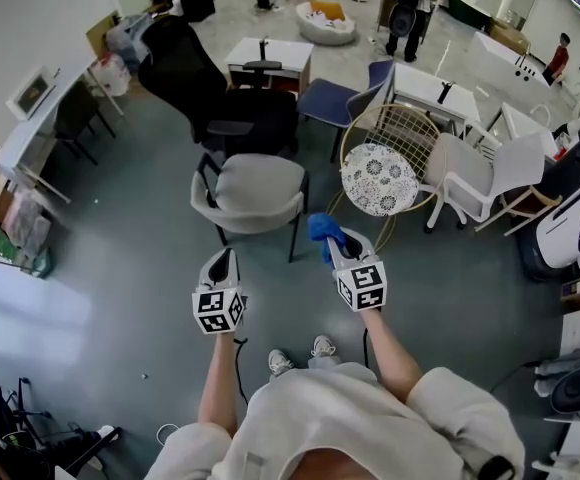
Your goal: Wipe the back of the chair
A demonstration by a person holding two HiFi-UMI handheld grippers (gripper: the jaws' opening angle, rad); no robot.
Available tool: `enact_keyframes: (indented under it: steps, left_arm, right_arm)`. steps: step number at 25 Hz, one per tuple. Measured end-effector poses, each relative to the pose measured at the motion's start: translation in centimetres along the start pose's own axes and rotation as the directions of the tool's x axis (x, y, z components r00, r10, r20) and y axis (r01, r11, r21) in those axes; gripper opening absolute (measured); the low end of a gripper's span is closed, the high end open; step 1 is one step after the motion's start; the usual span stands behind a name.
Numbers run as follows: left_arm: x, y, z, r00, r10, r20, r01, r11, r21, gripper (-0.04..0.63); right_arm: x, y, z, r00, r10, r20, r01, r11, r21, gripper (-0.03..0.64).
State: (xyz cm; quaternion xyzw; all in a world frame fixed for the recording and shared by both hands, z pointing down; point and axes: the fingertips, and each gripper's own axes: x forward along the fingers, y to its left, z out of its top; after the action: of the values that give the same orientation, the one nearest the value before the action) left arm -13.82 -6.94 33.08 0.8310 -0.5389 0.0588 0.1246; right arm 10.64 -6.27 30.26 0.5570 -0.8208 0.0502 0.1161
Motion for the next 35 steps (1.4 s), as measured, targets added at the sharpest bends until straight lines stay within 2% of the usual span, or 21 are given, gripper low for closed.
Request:
enact_keyframes:
  steps: [7, 16, 35]
  left_arm:
    - [0.9, -1.7, 0.1, 1.000, 0.011, -0.008, -0.011, 1.000, 0.010, 0.005]
    - [2.1, -1.2, 0.0, 0.999, 0.044, -0.011, -0.044, 0.999, 0.005, 0.005]
    - [2.9, 0.3, -6.9, 0.994, 0.055, -0.092, -0.058, 0.998, -0.026, 0.005]
  right_arm:
    - [-0.2, -2.2, -0.3, 1.000, 0.010, 0.000, -0.010, 1.000, 0.008, 0.046]
    - [0.9, -4.0, -1.7, 0.999, 0.027, -0.028, -0.026, 1.000, 0.016, 0.046]
    - [4.5, -2.2, -9.1, 0.990, 0.070, -0.119, -0.063, 0.996, 0.061, 0.046]
